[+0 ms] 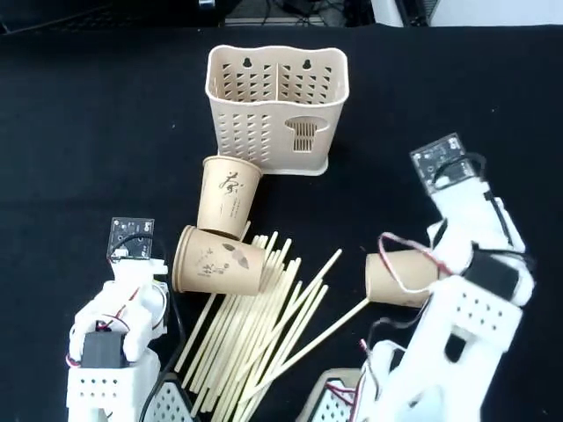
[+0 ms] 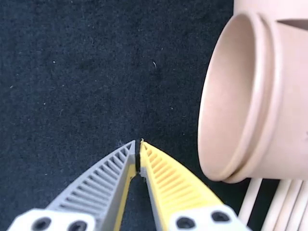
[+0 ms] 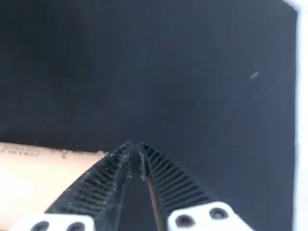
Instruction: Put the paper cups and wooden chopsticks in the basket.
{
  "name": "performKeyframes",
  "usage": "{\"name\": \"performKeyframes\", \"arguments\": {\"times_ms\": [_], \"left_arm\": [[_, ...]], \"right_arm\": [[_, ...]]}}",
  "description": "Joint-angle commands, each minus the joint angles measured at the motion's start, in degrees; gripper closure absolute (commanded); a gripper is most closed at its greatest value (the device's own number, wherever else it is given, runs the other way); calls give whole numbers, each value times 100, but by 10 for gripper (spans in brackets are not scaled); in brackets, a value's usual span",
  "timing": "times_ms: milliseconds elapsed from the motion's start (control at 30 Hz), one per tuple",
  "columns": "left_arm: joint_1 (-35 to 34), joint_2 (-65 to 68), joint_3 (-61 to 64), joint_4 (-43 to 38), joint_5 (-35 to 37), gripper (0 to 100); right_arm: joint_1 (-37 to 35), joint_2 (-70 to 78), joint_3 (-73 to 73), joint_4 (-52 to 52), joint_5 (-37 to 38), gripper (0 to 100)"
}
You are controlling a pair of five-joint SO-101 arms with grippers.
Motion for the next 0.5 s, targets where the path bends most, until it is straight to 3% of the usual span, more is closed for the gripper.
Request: {"name": "performKeyframes", "arguments": {"times_ms": [0,100,267,467], "left_arm": [[4,-26,75,132,26,968],[4,-26,75,132,26,968],[4,-26,75,132,26,968],[4,-26,75,132,26,968]], "right_arm": [[211,207,-655,624,-844,858],[202,224,-1191,1688,-862,747],[229,251,-1956,3270,-624,792],[237,259,-1596,3446,-396,796]]}}
